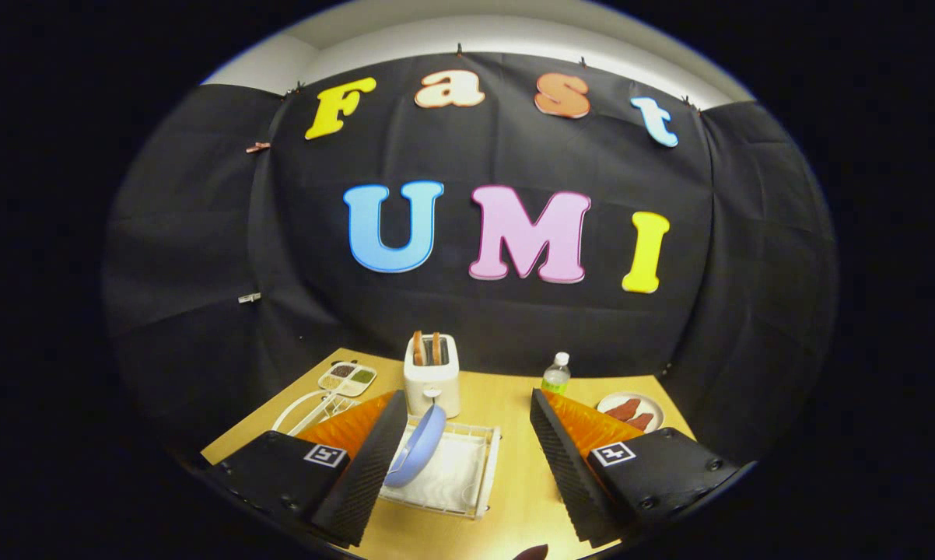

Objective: Take the plate from the dish rack, then take the spoon from the basket and place it into the plate.

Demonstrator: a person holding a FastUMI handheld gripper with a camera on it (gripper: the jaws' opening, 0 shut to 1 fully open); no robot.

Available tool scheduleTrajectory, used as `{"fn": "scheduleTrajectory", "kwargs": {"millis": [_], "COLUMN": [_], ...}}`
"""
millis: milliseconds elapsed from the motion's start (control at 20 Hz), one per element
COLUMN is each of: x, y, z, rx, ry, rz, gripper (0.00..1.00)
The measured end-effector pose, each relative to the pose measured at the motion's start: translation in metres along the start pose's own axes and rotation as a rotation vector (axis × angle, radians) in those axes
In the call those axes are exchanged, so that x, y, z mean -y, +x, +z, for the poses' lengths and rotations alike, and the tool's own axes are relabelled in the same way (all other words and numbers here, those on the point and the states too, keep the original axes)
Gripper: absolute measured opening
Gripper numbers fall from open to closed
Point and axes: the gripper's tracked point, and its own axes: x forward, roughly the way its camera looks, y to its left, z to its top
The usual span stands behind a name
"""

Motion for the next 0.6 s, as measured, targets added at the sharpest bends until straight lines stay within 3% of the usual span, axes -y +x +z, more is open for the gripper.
{"fn": "scheduleTrajectory", "kwargs": {"millis": [300,600], "x": [-0.032,-0.037], "y": [0.071,0.121], "z": [-0.071,-0.139], "rx": [-0.273,-0.486], "ry": [0.06,0.139], "rz": [-0.022,-0.11], "gripper": [0.98,0.92]}}
